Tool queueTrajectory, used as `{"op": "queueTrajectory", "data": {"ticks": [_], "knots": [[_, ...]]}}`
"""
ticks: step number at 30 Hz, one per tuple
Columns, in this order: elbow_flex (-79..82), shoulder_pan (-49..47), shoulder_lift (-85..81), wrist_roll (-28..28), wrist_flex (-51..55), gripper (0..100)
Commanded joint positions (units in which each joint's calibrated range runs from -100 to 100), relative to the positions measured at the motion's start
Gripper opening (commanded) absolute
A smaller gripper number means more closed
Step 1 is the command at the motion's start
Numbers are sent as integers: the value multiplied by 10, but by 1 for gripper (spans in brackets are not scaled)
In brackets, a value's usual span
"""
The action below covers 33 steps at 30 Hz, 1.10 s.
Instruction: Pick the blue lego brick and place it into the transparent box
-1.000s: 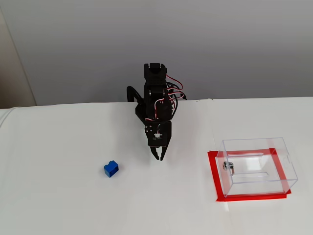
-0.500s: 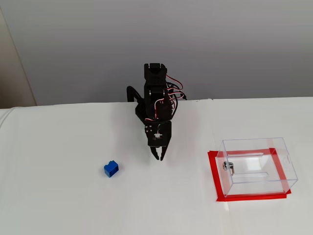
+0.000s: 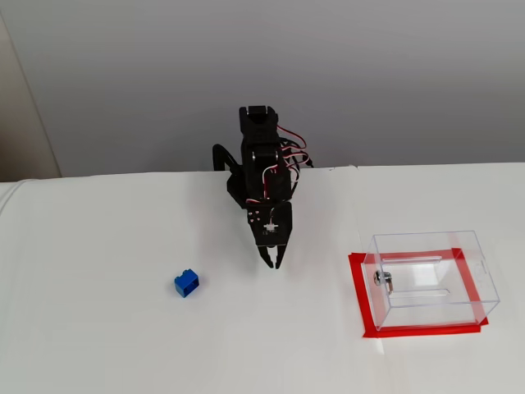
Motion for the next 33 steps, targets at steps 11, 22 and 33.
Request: {"op": "queueTrajectory", "data": {"ticks": [11, 22, 33], "knots": [[-153, -24, 134, -3, -4, 1], [-415, -1, 308, -3, -1, 2], [-615, 114, 481, -3, 2, 2]]}}
